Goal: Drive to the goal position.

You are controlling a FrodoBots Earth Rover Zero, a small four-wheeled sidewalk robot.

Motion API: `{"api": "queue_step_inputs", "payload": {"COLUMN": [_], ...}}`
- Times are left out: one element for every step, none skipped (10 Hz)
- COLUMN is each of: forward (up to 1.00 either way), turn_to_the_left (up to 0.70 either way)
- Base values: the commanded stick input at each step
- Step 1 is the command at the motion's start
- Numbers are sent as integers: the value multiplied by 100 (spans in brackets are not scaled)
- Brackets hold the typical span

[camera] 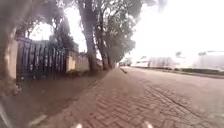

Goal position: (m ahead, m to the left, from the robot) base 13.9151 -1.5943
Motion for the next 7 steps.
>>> {"api": "queue_step_inputs", "payload": {"forward": [70, 70, 70, 70, 70, 70, 70], "turn_to_the_left": [1, 0, 0, 0, 0, 0, 0]}}
